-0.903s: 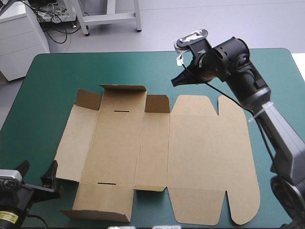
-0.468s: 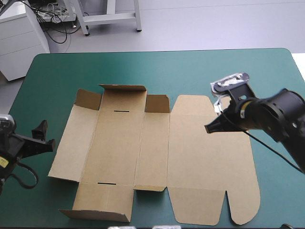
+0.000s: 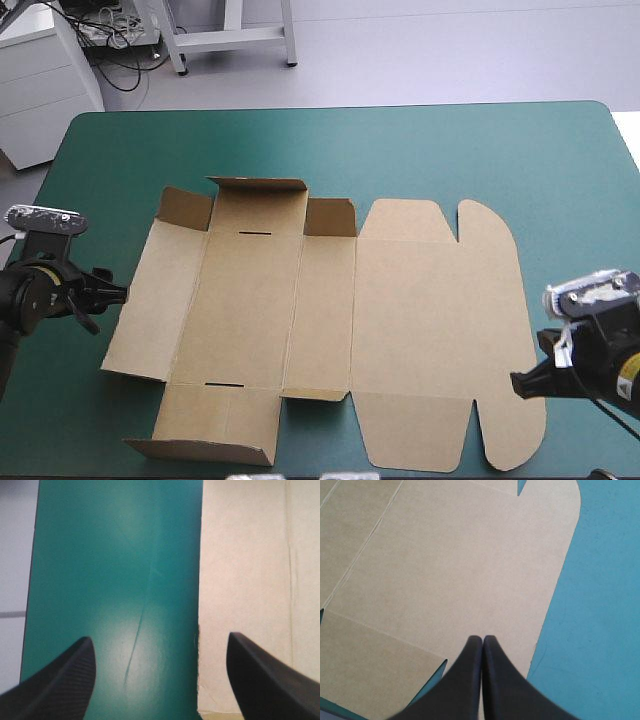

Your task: Fold the box

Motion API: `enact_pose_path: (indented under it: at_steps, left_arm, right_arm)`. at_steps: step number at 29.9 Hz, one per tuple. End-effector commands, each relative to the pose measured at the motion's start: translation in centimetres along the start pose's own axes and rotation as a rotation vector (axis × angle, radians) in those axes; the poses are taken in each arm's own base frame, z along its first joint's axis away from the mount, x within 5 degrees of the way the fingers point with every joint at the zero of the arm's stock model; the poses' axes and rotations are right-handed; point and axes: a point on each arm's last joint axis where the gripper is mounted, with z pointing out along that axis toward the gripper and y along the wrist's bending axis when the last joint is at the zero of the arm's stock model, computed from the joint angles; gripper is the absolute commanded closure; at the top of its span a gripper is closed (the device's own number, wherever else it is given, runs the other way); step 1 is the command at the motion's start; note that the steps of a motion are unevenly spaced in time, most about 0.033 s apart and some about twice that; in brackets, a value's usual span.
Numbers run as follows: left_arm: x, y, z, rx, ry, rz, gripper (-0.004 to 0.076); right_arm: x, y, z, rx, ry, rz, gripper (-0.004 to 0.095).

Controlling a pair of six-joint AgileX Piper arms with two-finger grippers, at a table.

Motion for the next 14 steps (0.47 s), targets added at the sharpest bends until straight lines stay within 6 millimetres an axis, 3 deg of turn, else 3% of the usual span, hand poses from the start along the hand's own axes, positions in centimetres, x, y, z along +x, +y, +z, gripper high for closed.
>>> enact_pose_path:
  at_steps: [1,7,14]
  left_arm:
    - [-1.3,0.7,1.0,-0.036,0.001,-0.008,0.0201]
    - [-1.8,1.5,4.3,0.059,0.109,-0.045,0.0201]
    - [-3.2,2.7,7.8,0.225,0.266,-0.124,0.0201]
  right_arm:
    - [1.3,-0.5,-1.3,-0.001,-0.072,0.016,0.0925]
    - [3.9,-0.7,-2.7,-0.045,-0.12,0.042,0.0925]
    - [4.6,-0.4,-3.3,-0.109,-0.138,0.087,0.0925]
